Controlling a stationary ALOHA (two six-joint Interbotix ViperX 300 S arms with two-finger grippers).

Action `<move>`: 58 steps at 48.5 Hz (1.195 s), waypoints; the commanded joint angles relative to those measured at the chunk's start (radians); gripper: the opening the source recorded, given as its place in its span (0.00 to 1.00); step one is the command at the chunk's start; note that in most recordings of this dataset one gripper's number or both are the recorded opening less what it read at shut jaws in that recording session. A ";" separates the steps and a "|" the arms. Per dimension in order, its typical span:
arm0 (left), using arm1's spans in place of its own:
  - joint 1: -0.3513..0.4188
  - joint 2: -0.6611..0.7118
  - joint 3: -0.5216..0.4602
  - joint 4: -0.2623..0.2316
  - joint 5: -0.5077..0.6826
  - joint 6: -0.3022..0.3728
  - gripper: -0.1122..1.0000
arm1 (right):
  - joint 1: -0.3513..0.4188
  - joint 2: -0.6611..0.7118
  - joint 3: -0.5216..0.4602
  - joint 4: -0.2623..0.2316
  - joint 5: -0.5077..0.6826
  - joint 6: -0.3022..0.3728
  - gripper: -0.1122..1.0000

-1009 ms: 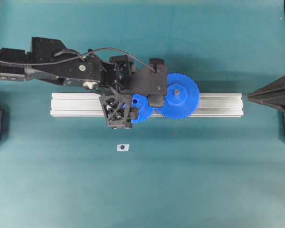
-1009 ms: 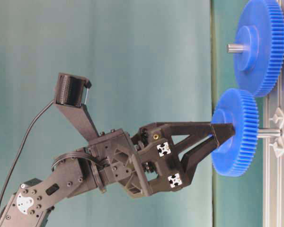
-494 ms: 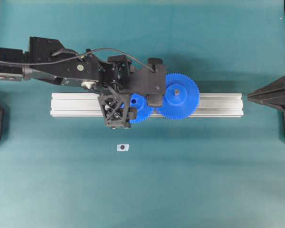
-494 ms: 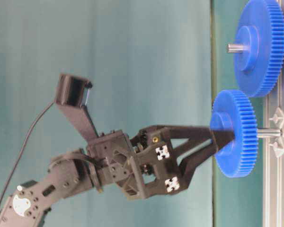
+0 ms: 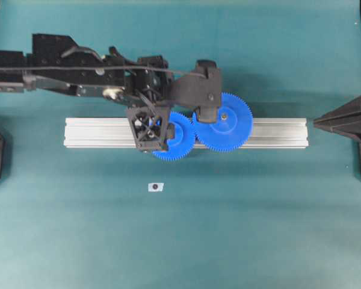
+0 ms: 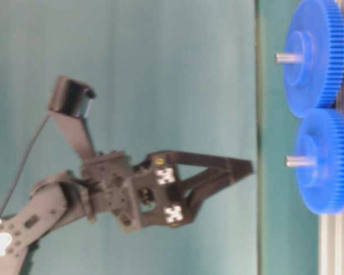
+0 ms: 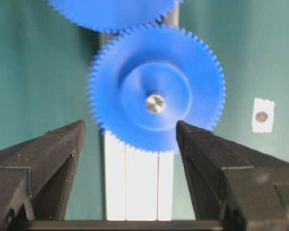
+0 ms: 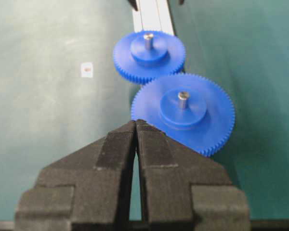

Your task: Find the location of the shaft and insert the small gear.

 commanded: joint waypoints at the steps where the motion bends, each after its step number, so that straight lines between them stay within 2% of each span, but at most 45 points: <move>1: 0.002 -0.041 -0.002 0.005 -0.011 -0.003 0.74 | -0.002 0.006 -0.017 0.002 -0.008 0.009 0.18; 17: 0.000 -0.091 0.005 0.005 -0.021 -0.018 0.74 | -0.002 0.005 -0.017 0.002 -0.008 0.008 0.18; 24: -0.009 -0.150 0.017 0.005 -0.051 -0.049 0.74 | -0.002 0.000 -0.017 0.002 -0.005 0.009 0.18; 34: -0.055 -0.224 0.067 0.005 -0.094 -0.097 0.74 | -0.002 -0.012 -0.014 0.002 -0.002 0.009 0.18; 45: -0.129 -0.255 0.121 0.005 -0.169 -0.117 0.74 | -0.002 -0.012 -0.014 0.002 0.000 0.008 0.18; 58: -0.140 -0.296 0.158 0.005 -0.222 -0.196 0.74 | 0.000 -0.012 -0.017 0.002 0.000 0.008 0.18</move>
